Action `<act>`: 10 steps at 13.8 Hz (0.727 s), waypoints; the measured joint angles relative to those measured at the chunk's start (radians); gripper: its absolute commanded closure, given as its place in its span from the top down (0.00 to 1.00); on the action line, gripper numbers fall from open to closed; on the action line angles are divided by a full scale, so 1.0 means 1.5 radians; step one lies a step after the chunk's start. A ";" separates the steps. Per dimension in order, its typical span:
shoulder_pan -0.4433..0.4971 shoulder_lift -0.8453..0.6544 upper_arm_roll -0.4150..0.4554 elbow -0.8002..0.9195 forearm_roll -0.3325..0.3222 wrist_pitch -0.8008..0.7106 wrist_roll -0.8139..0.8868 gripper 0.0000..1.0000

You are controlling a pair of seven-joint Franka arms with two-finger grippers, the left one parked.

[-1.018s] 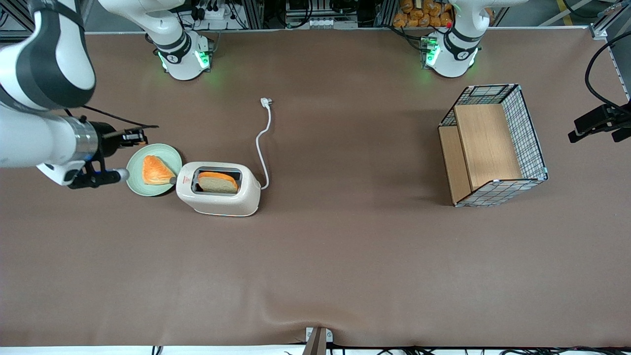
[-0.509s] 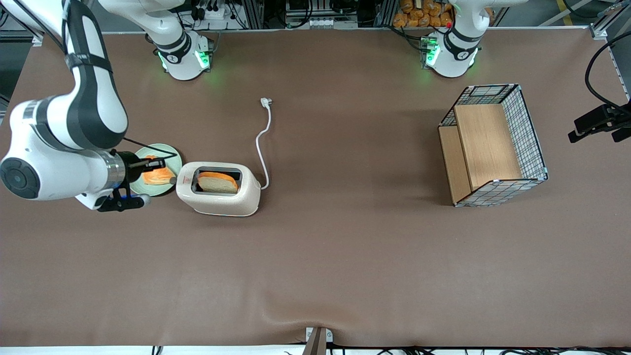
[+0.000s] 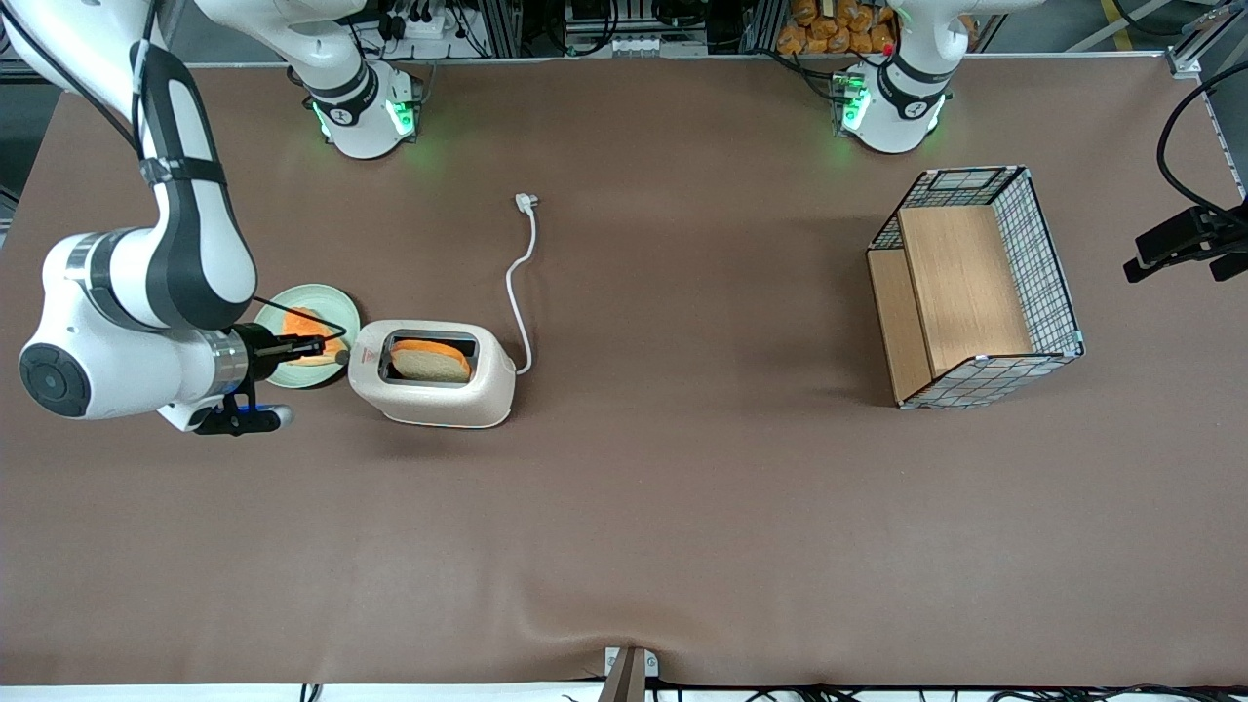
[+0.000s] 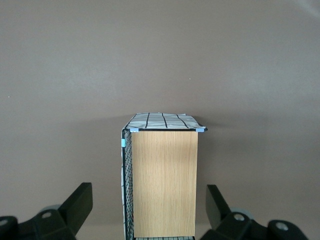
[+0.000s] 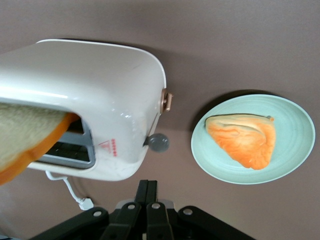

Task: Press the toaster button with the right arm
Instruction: 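Press the toaster's grey lever down with the right gripper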

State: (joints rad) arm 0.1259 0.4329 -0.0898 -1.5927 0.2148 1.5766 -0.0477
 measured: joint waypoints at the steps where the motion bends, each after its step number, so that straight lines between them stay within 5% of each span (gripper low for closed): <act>1: -0.002 0.006 0.000 0.000 0.002 0.003 0.000 0.00; 10: -0.014 0.065 0.000 -0.001 0.027 0.009 0.000 0.00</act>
State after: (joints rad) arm 0.1044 0.5305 -0.0898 -1.5947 0.2548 1.5905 -0.0484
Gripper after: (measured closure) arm 0.991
